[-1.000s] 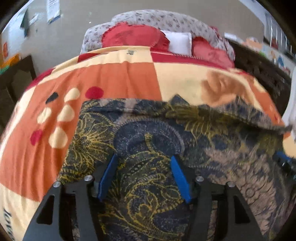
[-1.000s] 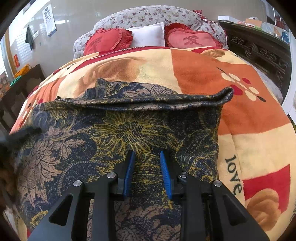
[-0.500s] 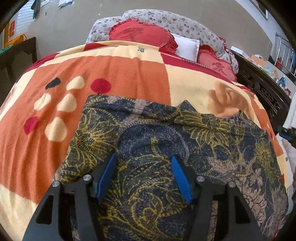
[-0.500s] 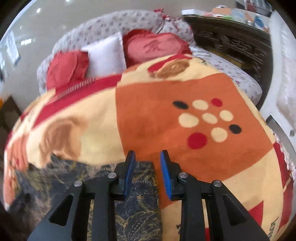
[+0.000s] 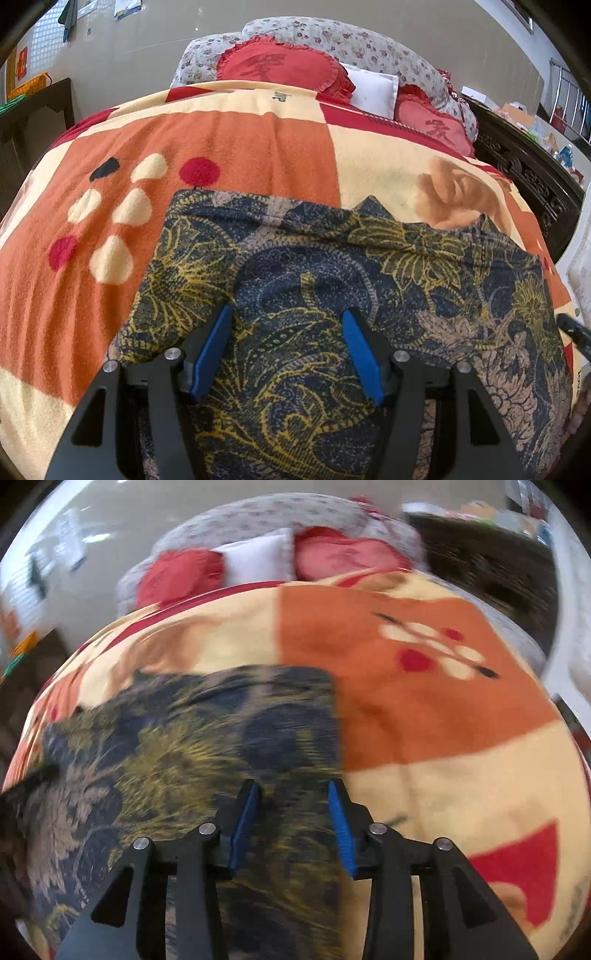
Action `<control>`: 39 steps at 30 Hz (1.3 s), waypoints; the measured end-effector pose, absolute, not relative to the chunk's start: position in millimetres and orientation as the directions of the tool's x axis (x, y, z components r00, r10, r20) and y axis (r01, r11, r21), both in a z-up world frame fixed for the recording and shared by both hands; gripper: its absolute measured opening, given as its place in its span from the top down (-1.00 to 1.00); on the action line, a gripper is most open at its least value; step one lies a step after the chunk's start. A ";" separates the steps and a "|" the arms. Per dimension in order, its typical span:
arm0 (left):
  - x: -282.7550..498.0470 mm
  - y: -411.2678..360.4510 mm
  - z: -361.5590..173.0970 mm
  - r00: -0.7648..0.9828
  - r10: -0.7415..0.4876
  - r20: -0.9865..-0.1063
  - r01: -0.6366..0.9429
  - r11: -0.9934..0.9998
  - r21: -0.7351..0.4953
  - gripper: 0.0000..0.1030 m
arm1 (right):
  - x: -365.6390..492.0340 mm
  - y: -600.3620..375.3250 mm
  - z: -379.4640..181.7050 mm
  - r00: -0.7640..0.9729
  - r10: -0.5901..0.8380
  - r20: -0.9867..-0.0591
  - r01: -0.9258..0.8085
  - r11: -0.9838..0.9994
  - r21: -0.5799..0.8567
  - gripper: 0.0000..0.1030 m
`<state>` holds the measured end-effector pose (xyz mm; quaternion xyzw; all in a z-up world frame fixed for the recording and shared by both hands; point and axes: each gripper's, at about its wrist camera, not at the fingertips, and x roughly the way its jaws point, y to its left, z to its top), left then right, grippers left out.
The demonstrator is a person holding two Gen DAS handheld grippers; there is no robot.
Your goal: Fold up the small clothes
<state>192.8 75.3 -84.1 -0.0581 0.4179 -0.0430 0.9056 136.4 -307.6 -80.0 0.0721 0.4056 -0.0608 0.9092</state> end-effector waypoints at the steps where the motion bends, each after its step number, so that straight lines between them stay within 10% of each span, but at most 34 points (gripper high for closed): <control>1: 192.9 75.2 -84.1 0.647 -0.126 -0.752 0.030 0.990 -0.141 -0.27 | 130.0 -305.7 -71.8 0.671 -0.074 -0.737 0.168 0.984 0.055 0.03; 39: 197.3 65.6 -82.0 0.590 -0.167 -0.790 0.134 0.985 -0.108 -0.74 | 59.9 -173.3 -93.7 0.667 0.140 -0.732 -0.101 0.990 0.097 -0.06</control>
